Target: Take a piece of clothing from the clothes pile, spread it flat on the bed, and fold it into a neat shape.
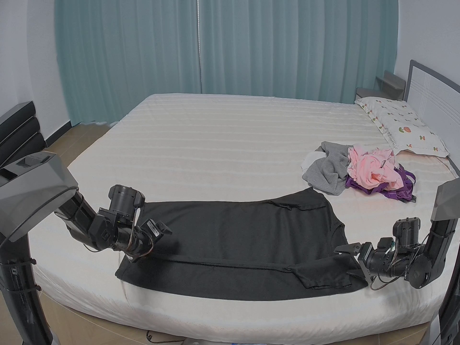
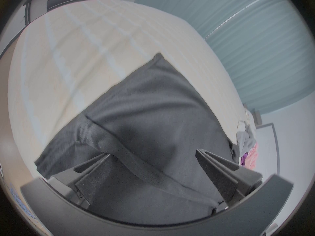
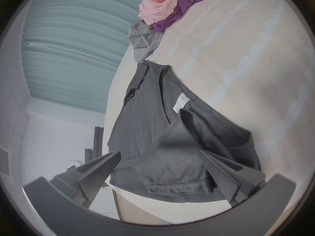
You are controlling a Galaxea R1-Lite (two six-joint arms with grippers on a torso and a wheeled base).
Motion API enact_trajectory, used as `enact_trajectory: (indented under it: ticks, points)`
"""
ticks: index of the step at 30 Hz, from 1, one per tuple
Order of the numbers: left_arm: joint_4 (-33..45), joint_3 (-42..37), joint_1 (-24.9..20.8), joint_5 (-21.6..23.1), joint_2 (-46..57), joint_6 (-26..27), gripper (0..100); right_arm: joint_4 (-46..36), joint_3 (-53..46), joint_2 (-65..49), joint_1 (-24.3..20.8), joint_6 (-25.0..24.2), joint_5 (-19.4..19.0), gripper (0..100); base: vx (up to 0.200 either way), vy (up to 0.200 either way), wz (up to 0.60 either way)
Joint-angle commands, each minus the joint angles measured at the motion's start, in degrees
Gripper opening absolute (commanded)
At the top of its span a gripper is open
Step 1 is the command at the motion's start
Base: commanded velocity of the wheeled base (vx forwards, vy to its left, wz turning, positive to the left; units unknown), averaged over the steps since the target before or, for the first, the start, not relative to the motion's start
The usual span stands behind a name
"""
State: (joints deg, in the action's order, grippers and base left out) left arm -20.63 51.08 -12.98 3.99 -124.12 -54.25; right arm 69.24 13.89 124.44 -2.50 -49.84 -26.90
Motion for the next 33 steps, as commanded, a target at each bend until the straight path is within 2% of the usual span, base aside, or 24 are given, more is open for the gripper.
enact_trajectory:
  ticks: [1, 12, 16, 21, 26, 30, 33]
  points:
    - [-0.2, 3.77, 2.17, -0.29, -0.94, -0.24, 100, 0.02, 0.0, 0.01, -0.05, 0.0, 0.01, 100, 0.0, 0.0, 0.0]
    - [-0.91, 7.46, 5.25, -0.29, -2.0, -4.11, 100, 0.02, 0.0, 0.1, -0.14, 0.09, 0.01, 100, 0.0, 0.0, 0.0]
    - [-3.81, 6.05, 5.95, -0.21, -1.3, -5.25, 100, 0.02, 0.0, 0.1, -0.05, 0.09, 0.01, 100, 0.0, 0.0, 0.0]
    - [-3.9, 2.8, 6.22, 1.2, 2.4, -4.73, 100, 0.1, 0.0, 0.1, -0.14, 0.09, 0.01, 100, 0.0, 0.0, 0.0]
    - [-3.9, 1.48, 7.71, 3.48, 2.13, 0.46, 100, 0.1, 0.0, 0.1, -0.14, 0.09, -0.08, 100, 0.0, 0.0, 0.0]
    - [-4.33, -0.37, 8.85, 6.56, 0.37, 7.93, 100, 0.1, 0.0, 0.1, -0.14, 0.09, -0.08, 100, 0.0, 0.0, 0.0]
    - [-5.56, -1.07, 9.47, 8.14, -0.15, 10.13, 100, 0.02, 0.0, 0.1, -0.14, 0.09, -0.08, 100, 0.0, 0.0, 0.0]
